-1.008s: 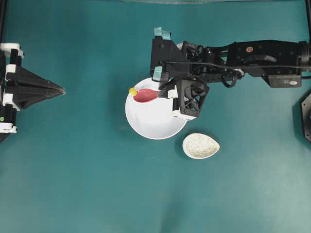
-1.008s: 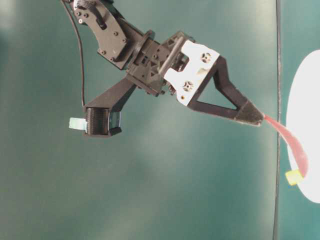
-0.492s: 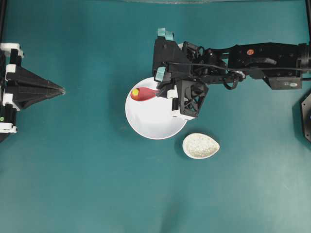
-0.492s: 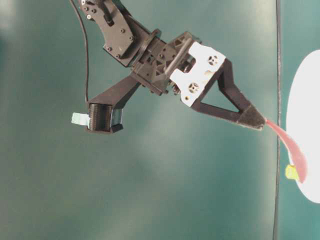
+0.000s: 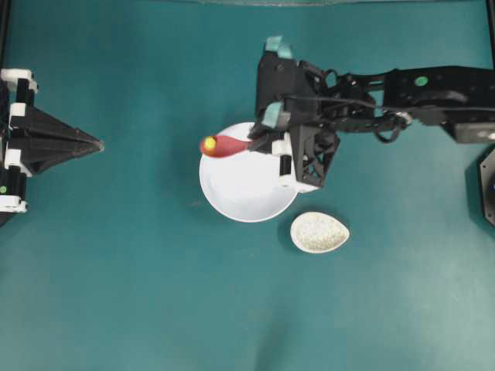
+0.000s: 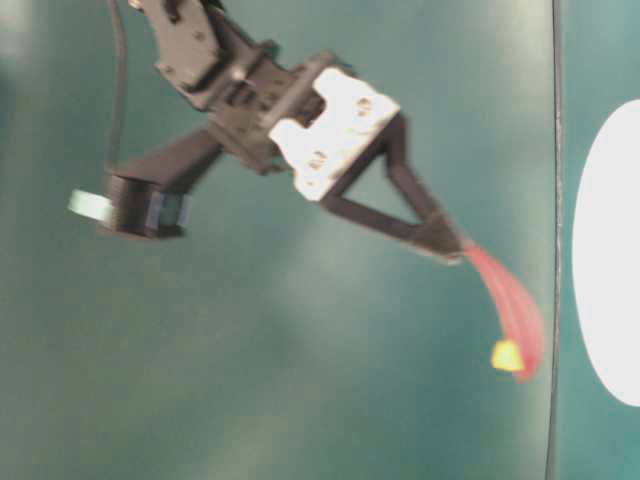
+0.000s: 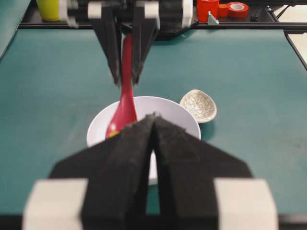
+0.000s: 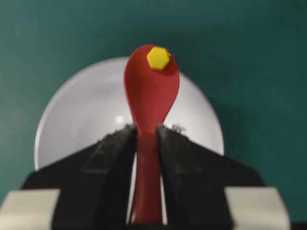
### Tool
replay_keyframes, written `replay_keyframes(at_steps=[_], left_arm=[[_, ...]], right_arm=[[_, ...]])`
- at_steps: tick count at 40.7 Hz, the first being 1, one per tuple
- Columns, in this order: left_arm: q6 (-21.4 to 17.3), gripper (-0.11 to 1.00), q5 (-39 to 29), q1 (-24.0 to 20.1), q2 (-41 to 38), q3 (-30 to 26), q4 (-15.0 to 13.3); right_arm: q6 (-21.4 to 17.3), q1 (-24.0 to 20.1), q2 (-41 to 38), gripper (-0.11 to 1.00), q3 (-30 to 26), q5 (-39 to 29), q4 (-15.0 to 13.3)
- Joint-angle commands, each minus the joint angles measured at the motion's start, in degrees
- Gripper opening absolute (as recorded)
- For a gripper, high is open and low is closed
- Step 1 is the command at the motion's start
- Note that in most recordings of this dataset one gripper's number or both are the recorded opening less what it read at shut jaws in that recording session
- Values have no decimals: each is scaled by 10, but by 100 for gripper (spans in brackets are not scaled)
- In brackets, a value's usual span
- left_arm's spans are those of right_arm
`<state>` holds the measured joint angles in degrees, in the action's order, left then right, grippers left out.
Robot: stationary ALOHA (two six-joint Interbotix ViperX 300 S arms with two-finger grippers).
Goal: Scoop the yellow hexagonal prism block from the bowl with a spoon using the right arm.
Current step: 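Lift the spoon carrying the yellow block up out of the bowl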
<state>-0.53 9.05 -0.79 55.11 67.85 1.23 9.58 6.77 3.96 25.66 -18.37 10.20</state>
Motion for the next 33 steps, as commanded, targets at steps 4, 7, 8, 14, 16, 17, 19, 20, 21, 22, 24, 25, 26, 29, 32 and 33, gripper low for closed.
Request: replay_keyframes(at_steps=[4,7,8,14,16,17,19,20,21,22,24,25,26,29,32,33], left_arm=[[-1,0,4,-1,-4,-16,2],[-1,0,4,-1,-4,-16,2],[-1,0,4,-1,-3,-16,1],[-1,0,4,-1,-4,-16,2],[-1,0,4,-1,-4,-15,2],[-1,0,4,0,-4,-15,2],[0,0,2,-1,-4,-16,1],[0,0,1,-1,-4,-15,1],[1,0,-1,-1,-4,-15,2],[2,0,-2,0,-4,-15,2],[6,0,-4,-1,-5,-15,1],[11,0,-6,-1,-7,-14,2],[12,0,-6,-1,-7,-15,1],[15,0,-9,-1,-7,-15,-1],[22,0,-13,-1,-5,-14,-2],[25,0,-15,-1,-5,-15,-2]], right_arm=[[7,-5,47,22,4,46,-5],[11,-8,62,22,14,64,-9],[12,-10,67,22,20,71,-10],[16,-17,96,22,48,105,-10],[16,-19,107,22,60,112,-11],[16,-19,112,22,64,114,-10],[16,-20,125,22,74,119,-11],[16,-21,132,22,80,120,-11],[16,-20,141,22,86,121,-10],[16,-20,145,22,91,124,-10],[16,-21,156,22,100,127,-11],[16,-20,166,22,105,129,-10],[16,-20,171,22,109,130,-10],[16,-20,192,22,124,127,-11],[16,-21,216,22,141,129,-11],[17,-20,223,22,144,130,-11]])
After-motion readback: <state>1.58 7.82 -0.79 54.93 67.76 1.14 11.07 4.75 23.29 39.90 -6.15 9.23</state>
